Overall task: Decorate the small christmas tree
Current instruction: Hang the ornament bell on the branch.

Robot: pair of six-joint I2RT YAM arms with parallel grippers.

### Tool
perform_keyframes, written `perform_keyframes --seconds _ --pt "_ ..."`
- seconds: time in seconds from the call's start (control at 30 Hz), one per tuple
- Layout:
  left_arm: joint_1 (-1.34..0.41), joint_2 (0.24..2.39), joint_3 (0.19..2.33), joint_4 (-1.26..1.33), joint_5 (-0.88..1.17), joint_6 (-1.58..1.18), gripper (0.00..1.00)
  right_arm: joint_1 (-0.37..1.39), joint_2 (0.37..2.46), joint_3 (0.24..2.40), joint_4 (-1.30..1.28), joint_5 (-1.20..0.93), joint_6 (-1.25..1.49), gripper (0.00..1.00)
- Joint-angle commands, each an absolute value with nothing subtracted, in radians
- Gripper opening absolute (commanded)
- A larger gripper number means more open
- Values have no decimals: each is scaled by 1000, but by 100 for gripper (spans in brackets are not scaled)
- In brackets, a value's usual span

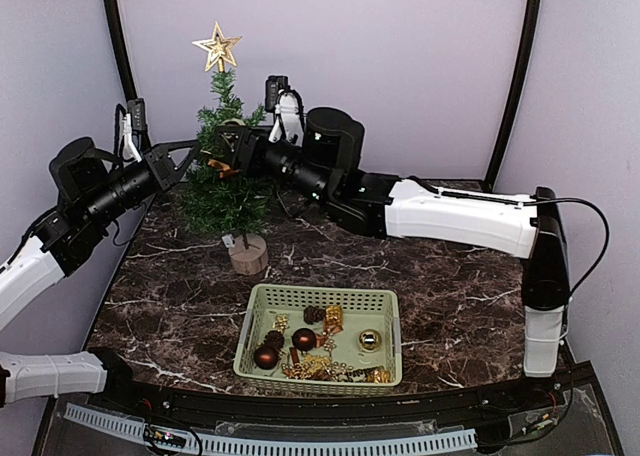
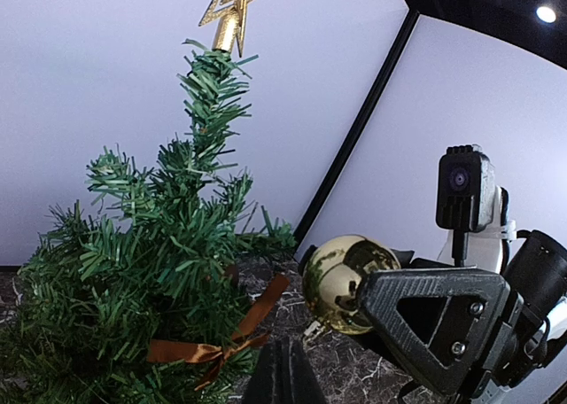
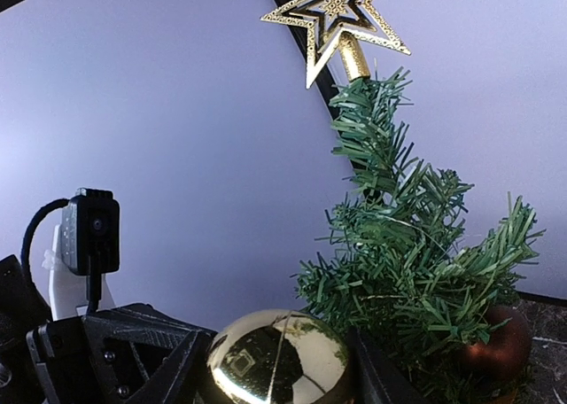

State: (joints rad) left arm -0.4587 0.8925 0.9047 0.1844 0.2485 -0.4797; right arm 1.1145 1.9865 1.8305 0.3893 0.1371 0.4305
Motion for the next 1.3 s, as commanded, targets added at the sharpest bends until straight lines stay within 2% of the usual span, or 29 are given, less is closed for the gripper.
perform_keyframes --seconds 0.0,0.63,1.27 --pt "-427 909 939 216 249 -460 0 1103 2028 1915 446 187 423 45" --pt "-300 1060 1045 309 415 -498 0 1075 2161 2115 452 208 417 45" --pt "-281 1130 1048 328 429 -506 0 1064 2217 2167 393 201 430 45"
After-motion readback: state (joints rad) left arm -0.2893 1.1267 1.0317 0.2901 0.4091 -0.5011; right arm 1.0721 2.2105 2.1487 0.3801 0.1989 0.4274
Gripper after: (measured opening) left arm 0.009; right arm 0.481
